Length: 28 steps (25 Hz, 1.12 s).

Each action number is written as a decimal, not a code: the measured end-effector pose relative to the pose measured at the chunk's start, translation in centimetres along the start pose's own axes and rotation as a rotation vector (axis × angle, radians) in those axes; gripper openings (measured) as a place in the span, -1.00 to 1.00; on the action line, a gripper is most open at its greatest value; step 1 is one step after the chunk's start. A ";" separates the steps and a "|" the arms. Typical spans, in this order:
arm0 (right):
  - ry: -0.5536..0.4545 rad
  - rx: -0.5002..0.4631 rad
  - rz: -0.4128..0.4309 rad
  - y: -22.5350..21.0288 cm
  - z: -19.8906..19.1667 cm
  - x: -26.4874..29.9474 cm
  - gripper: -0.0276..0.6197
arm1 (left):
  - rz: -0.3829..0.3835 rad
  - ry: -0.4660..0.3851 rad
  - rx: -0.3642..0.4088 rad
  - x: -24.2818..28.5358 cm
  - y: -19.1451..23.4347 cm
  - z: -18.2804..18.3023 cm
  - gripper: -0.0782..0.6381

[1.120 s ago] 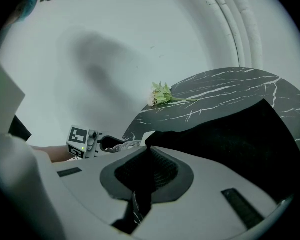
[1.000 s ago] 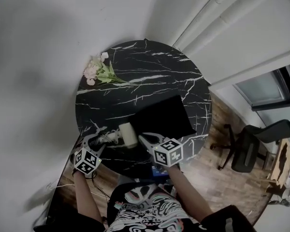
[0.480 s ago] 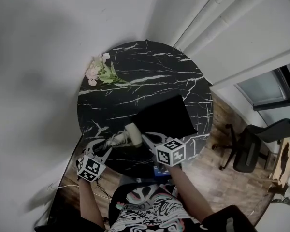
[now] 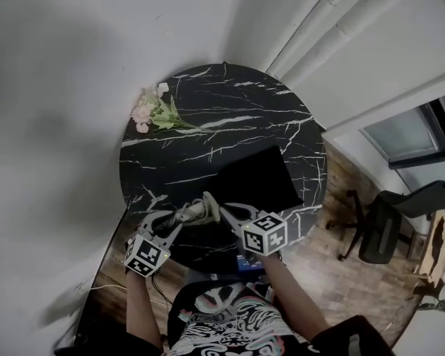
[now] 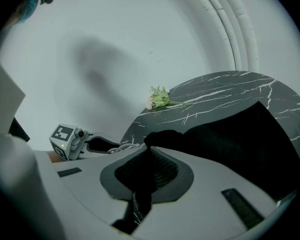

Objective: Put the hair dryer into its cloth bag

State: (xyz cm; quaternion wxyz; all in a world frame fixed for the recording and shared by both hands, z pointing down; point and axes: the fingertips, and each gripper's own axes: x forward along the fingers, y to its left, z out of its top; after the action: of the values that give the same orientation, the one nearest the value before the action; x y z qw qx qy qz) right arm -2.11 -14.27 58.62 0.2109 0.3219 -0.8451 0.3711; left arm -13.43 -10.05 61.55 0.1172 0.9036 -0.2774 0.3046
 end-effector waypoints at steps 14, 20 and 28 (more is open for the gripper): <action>-0.014 0.021 -0.009 -0.2 -0.2 -0.9 -0.83 | -0.068 -0.053 -0.035 6.5 -1.8 2.6 -0.43; -0.021 0.036 -0.003 -0.7 -0.1 -0.9 -0.83 | -0.100 -0.061 -0.036 9.3 -2.3 3.9 -0.43; -0.031 0.052 0.013 -1.0 0.5 -1.4 -0.83 | -0.134 -0.081 -0.004 13.5 -3.2 6.1 -0.42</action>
State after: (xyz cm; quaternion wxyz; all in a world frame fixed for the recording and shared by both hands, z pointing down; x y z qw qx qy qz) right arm -0.53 -14.61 57.97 0.1869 0.3276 -0.8403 0.3894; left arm 0.25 -15.53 64.91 0.1277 0.9316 -0.2211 0.2587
